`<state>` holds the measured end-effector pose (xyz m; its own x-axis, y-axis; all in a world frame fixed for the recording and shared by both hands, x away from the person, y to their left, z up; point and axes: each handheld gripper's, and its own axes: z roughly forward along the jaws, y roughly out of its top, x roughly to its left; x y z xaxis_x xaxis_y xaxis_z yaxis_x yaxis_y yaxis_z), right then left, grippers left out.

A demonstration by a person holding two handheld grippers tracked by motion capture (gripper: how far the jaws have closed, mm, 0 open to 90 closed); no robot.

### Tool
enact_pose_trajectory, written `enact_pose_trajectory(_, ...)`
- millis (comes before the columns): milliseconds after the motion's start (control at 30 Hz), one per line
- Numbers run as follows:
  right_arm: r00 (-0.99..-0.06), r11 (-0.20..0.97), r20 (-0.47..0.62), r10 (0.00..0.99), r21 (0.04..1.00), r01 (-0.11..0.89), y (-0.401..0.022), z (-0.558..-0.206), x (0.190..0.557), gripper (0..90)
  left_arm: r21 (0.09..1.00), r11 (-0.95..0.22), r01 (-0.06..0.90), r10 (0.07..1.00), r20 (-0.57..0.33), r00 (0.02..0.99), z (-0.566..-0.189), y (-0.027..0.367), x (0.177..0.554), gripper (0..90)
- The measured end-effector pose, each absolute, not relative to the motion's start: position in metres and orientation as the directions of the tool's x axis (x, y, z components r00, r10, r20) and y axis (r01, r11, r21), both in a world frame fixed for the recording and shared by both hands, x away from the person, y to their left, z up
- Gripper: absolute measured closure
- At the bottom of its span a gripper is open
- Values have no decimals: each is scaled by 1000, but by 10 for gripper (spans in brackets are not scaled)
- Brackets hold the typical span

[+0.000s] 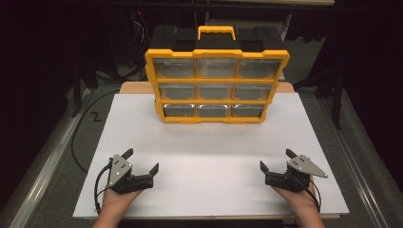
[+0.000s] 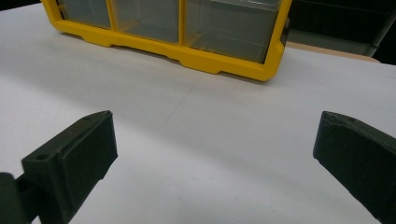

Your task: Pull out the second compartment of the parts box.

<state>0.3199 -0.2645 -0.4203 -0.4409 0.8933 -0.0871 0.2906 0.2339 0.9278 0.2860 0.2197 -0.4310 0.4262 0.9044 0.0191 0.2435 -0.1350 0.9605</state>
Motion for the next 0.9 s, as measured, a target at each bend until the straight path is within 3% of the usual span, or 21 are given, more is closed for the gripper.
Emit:
enact_pose_trajectory(667,-415,236,-109,903,934,268,-254,-418,346,7,958,-136,253,903,15,430,-433,218,291,4)
enact_pose_trajectory(900,-411,250,-105,906,915,317,-246,-422,373,7,957,-137,257,900,12,436,-433,218,292,4)
